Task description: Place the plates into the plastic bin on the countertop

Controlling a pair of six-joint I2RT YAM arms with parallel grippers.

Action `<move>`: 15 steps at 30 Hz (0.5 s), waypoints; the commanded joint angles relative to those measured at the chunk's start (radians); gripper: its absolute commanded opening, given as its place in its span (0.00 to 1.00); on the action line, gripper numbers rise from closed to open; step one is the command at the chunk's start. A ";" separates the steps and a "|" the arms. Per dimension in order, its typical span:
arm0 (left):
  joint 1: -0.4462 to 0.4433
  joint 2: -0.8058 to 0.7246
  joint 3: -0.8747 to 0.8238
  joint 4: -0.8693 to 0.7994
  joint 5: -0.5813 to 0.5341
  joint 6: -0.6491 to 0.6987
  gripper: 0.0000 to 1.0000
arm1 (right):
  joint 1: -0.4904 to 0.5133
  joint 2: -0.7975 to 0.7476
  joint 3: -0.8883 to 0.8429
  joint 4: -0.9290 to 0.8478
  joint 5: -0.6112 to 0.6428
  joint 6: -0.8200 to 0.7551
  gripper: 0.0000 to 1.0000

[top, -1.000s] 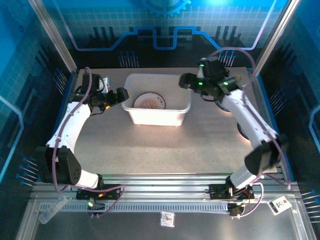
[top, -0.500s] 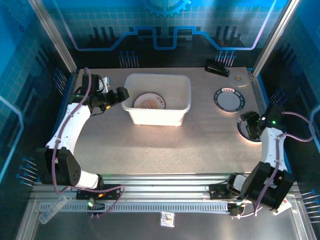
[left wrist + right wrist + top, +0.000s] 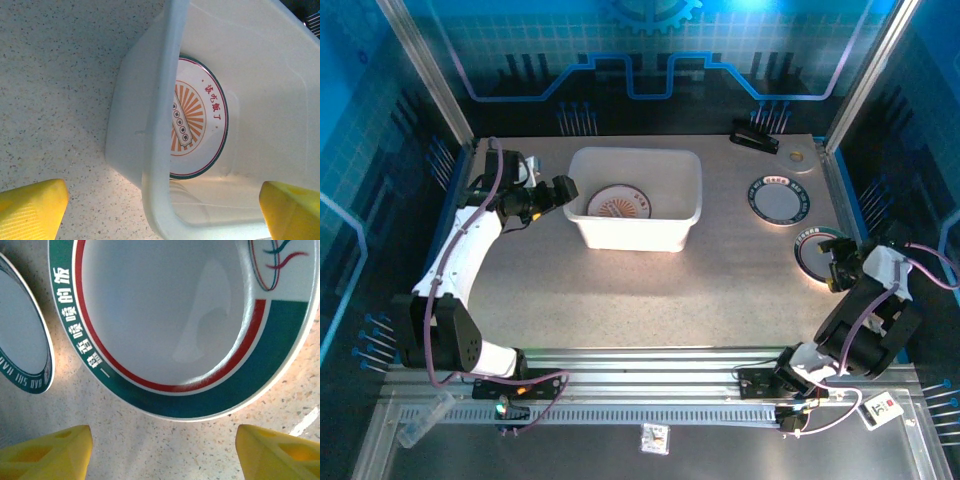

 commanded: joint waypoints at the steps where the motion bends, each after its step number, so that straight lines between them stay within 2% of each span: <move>1: -0.001 0.026 -0.009 0.013 -0.016 -0.001 0.99 | -0.015 0.031 0.037 -0.043 0.014 -0.031 0.76; 4: -0.001 0.044 0.000 0.012 -0.016 0.001 0.99 | -0.015 0.037 0.032 0.003 0.002 -0.021 0.75; 8: -0.001 0.063 0.012 0.009 -0.014 -0.002 0.99 | -0.005 0.045 0.047 0.073 -0.035 -0.024 0.65; 15: -0.001 0.078 0.036 -0.010 -0.017 -0.006 0.99 | 0.075 0.162 0.118 0.091 0.029 -0.070 0.60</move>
